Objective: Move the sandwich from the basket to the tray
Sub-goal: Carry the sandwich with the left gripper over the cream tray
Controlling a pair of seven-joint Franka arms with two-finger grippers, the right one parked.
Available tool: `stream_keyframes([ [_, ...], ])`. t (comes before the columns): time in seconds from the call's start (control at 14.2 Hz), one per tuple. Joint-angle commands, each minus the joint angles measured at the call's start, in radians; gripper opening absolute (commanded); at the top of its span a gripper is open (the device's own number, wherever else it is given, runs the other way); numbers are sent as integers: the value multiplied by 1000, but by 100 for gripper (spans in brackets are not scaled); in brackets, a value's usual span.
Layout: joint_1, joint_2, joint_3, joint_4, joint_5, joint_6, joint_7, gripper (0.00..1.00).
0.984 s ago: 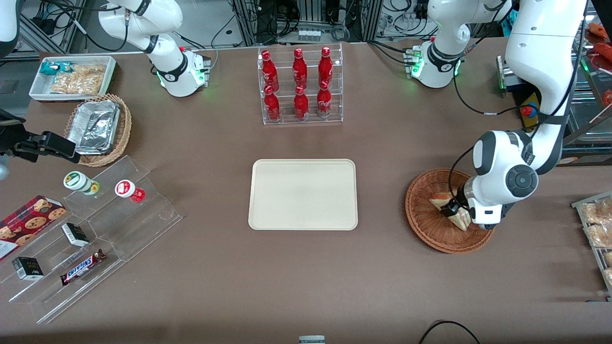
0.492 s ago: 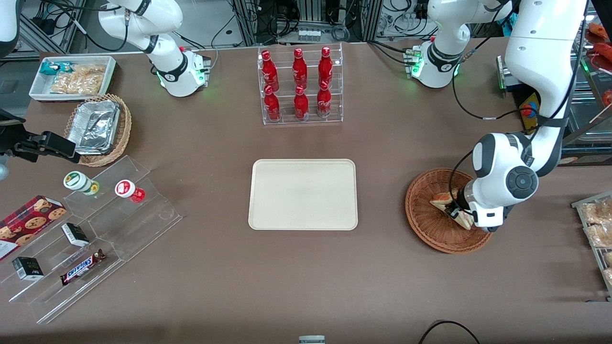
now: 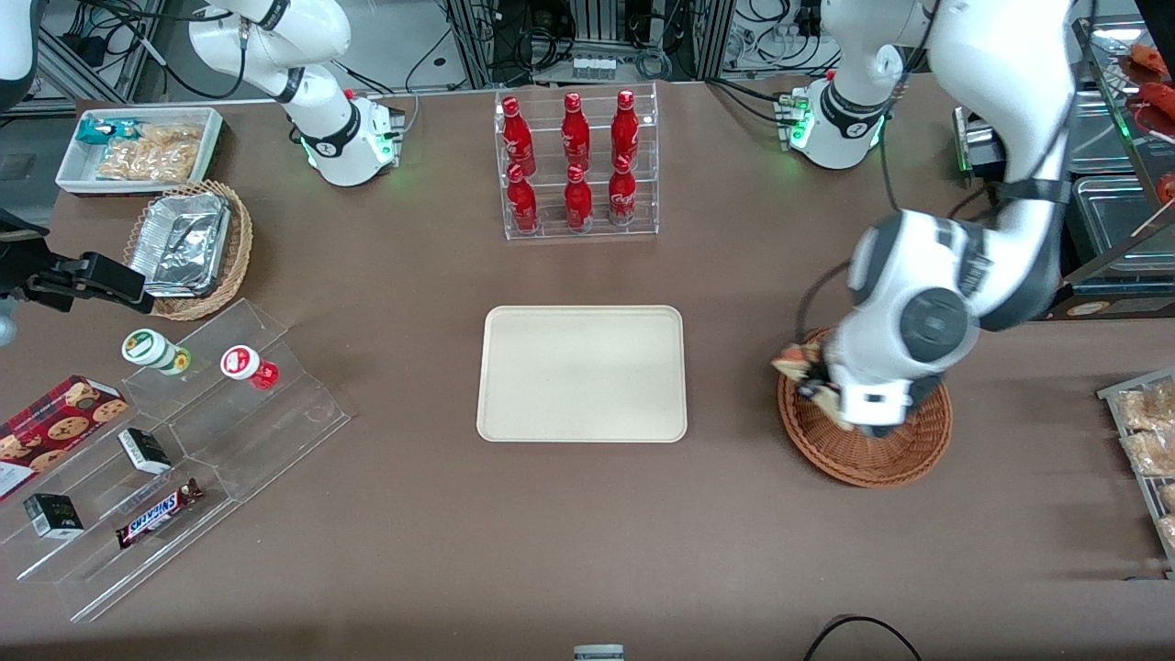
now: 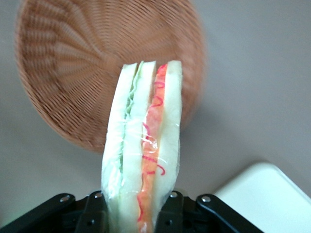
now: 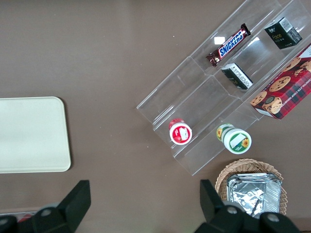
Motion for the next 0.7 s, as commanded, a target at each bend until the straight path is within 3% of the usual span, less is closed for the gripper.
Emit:
stream_keyframes([
  [0.0, -159, 95, 14, 112, 0, -20, -35, 29],
  [0.42, -377, 434, 13, 501, -3, -14, -17, 31],
  [0.63, -417, 497, -7, 525, -3, 44, 71, 31],
])
